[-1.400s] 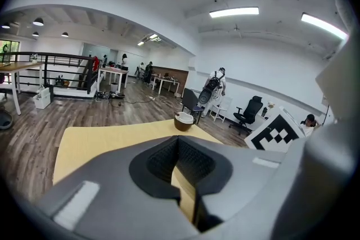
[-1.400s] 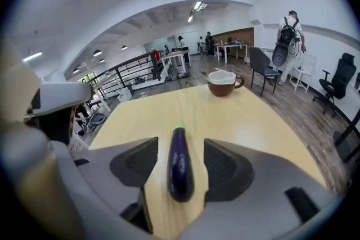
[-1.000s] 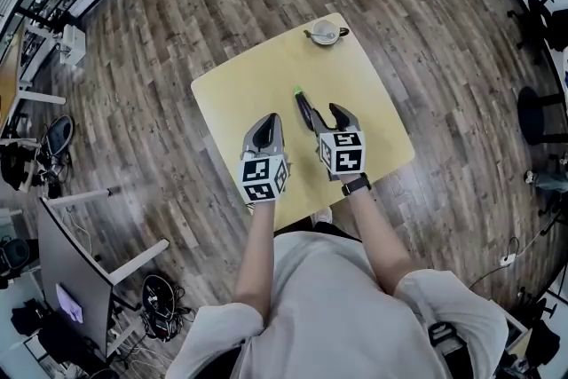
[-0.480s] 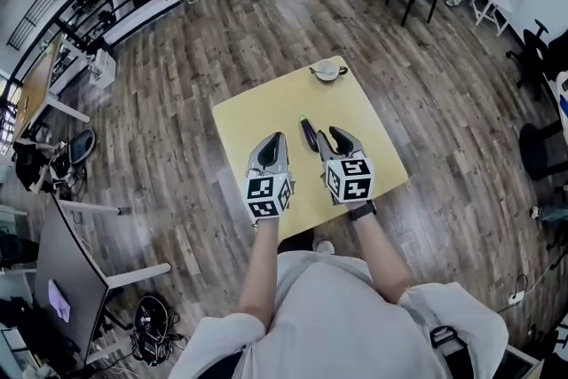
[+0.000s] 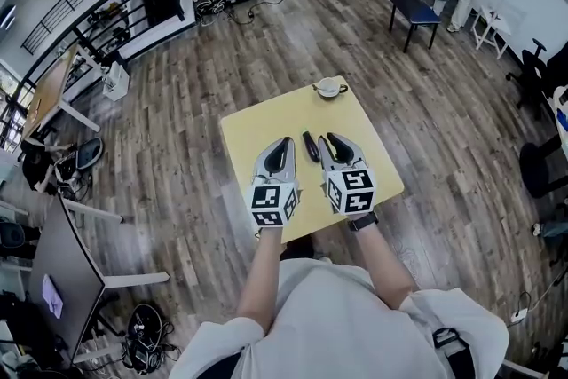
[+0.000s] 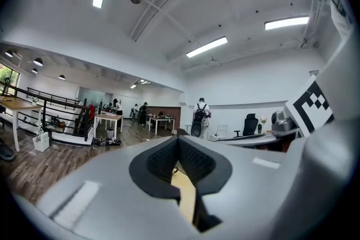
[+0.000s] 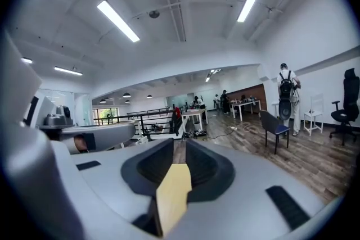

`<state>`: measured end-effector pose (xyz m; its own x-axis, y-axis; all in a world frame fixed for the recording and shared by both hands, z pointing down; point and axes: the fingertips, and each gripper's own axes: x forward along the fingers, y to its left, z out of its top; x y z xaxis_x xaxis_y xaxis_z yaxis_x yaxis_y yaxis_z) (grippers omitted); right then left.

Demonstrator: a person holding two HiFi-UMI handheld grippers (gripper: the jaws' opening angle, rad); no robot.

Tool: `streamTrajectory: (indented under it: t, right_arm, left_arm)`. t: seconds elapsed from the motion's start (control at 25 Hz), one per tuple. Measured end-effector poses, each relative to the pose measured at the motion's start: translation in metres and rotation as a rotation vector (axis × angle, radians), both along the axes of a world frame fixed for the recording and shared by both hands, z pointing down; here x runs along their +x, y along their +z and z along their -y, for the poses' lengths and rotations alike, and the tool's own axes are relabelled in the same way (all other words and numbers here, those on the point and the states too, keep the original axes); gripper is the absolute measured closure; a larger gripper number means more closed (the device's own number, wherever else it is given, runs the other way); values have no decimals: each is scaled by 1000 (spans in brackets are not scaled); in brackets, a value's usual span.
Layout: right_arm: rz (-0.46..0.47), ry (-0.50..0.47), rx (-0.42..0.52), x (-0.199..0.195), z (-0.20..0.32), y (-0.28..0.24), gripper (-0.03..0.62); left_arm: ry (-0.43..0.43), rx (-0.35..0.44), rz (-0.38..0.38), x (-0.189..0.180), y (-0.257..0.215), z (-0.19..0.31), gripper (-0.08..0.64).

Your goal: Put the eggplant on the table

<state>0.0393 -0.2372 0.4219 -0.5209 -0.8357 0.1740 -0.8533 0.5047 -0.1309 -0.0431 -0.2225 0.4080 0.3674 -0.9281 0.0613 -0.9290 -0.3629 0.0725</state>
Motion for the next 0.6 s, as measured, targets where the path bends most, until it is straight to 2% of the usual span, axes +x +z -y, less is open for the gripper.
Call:
streamTrajectory:
  t: [0.32, 0.6]
  right_arm:
    - [11, 35, 100, 11, -22, -41, 548]
    - [-2, 75, 142, 22, -39, -55, 581]
  left_arm:
    - [-12, 72, 2, -3, -33, -19, 551]
    - [-30, 105, 15, -10, -45, -38, 551]
